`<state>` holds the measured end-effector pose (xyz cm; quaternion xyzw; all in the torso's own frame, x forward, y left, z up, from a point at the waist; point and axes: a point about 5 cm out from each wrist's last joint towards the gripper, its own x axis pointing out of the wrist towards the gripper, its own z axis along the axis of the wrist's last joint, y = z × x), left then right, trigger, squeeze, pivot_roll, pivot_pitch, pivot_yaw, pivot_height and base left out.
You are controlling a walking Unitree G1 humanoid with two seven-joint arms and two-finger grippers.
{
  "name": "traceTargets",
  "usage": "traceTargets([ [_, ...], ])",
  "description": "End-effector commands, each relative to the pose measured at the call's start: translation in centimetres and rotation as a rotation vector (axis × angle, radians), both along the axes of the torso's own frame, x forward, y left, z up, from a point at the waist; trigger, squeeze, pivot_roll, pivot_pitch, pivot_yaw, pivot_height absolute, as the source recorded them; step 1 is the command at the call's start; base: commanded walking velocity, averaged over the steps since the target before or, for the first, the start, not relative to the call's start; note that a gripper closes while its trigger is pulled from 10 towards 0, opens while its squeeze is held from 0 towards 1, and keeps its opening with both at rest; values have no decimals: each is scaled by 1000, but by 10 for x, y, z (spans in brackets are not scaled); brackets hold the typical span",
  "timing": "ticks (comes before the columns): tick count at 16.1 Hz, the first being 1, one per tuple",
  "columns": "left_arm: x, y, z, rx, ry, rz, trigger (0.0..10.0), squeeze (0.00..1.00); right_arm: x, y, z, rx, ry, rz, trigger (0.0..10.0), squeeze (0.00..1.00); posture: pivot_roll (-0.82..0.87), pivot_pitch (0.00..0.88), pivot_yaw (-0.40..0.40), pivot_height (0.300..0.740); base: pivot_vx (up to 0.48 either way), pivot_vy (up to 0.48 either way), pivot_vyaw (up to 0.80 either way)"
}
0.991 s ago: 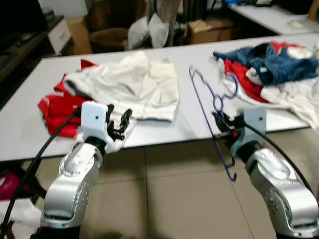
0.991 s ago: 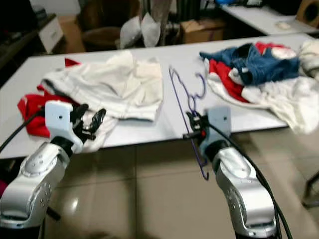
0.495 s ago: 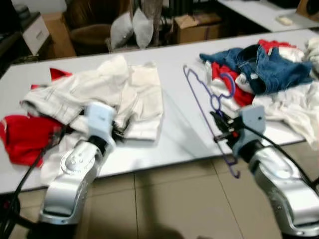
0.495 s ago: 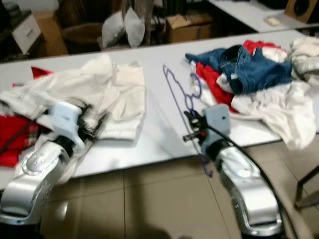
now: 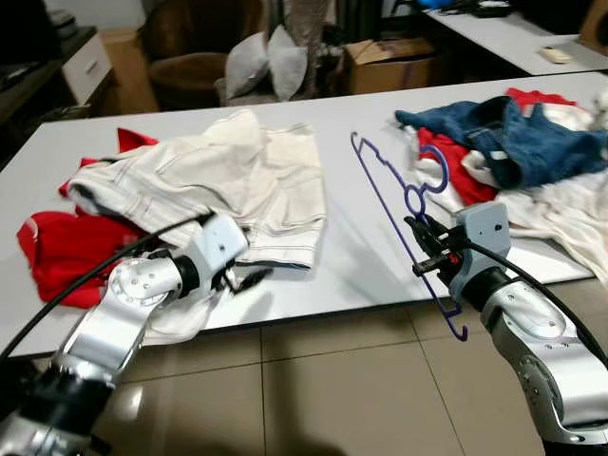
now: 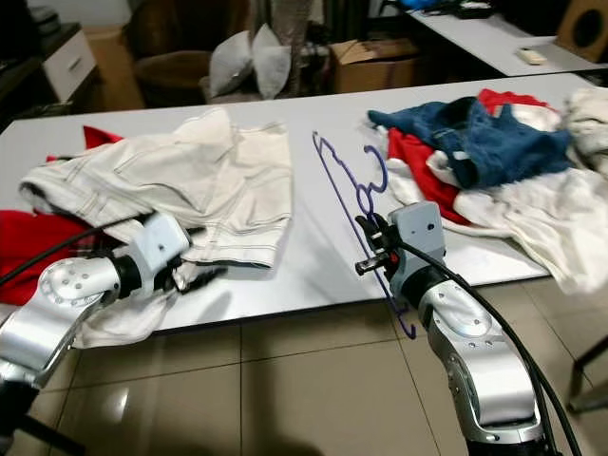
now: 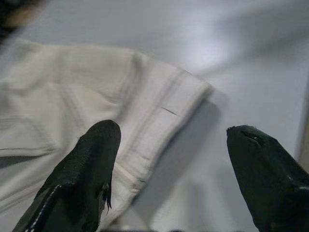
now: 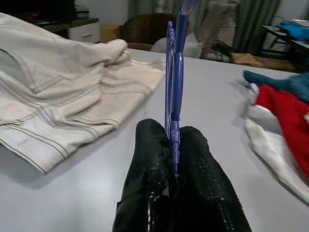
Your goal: Hang hanger
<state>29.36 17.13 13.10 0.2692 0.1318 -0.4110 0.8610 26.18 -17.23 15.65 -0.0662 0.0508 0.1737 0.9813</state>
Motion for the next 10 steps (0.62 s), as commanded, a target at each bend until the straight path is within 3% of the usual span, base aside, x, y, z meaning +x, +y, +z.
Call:
traceTargets([
  [1, 3, 3, -4, 41, 35, -39, 10000, 0, 2, -3, 4, -6, -20, -16, 10000, 0, -147, 0, 84, 740, 0, 0, 0],
  [5, 29, 3, -14, 135, -28, -2, 10000, 0, 4, -2, 4, -7, -27, -29, 10000, 0, -161, 0, 94, 740, 0, 0, 0],
  [8, 36, 11, -18, 220, -43, 7, 9608, 0, 3, -1, 3, -4, -27, -31, 10000, 0, -160, 0, 99, 740, 0, 0, 0],
  [9, 39, 13, -17, 221, -48, 10, 4706, 0, 4, -1, 2, -2, -25, -32, 10000, 0, -159, 0, 100, 740, 0, 0, 0],
  [10, 40, 15, -20, 229, -37, -6, 3098, 0, 4, -1, 1, -3, -23, -32, 10000, 0, -159, 0, 104, 740, 0, 0, 0],
])
